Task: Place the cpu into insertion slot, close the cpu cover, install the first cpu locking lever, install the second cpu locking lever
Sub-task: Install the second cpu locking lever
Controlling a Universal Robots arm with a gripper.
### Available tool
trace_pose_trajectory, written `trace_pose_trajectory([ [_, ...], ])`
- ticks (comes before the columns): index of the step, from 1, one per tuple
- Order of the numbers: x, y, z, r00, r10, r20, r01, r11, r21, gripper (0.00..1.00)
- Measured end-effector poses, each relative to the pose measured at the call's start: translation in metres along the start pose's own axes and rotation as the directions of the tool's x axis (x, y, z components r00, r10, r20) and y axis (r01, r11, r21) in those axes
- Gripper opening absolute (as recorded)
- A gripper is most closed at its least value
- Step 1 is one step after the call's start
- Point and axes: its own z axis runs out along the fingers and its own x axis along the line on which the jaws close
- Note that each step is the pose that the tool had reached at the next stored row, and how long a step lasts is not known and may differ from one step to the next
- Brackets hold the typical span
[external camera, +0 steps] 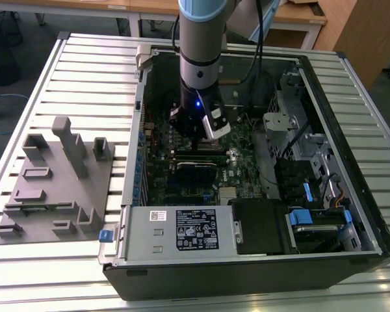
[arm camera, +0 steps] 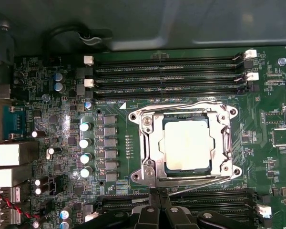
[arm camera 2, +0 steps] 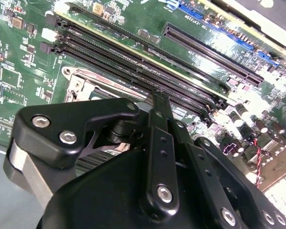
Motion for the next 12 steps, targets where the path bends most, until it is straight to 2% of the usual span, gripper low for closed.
trace_pose_trajectory([
  [12, 0.0005, -0.0002, 0.0034, 1.0000, 0.000, 0.0000, 0.000, 1.0000, 0.0000, 0.10],
])
